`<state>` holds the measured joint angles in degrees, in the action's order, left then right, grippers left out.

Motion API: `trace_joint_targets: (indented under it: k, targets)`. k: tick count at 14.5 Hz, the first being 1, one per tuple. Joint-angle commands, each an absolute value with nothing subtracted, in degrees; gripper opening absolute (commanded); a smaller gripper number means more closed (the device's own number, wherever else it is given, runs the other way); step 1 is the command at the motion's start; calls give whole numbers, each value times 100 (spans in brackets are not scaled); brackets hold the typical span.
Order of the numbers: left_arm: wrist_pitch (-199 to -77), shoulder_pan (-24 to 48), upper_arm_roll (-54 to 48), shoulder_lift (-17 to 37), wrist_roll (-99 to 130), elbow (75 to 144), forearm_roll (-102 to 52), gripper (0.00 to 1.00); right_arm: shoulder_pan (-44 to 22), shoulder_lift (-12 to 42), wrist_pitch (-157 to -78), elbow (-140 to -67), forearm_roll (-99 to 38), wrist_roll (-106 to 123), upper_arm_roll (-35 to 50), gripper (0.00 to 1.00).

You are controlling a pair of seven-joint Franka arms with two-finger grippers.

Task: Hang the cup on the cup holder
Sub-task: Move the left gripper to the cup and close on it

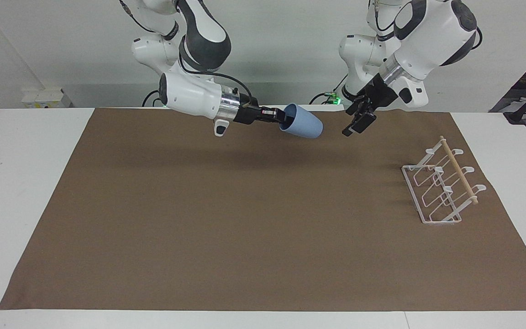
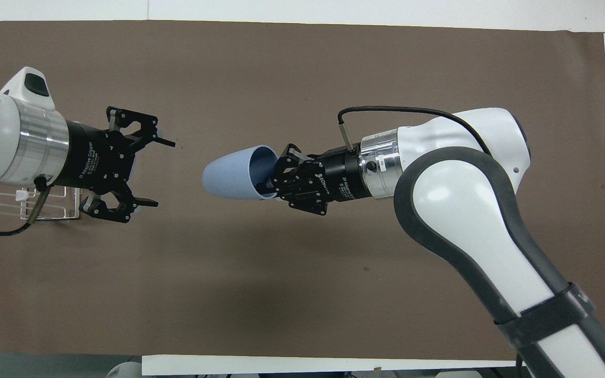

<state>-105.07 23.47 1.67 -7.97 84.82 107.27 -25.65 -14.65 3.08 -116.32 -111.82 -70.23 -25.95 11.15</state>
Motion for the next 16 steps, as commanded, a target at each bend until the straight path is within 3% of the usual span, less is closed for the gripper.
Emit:
trace_joint_targets:
  k: [1,16]
  targets:
    - [-10915,2566,229,-1019,8929,11074,-2873,100,-1520,202,-11795,-11285,-7075,-2654,1125,0]
    - [-12041,3312,211,-914,10371,11452,-3234,99,-1521,202,-11821,-11285,-7075,-2663,1125,0]
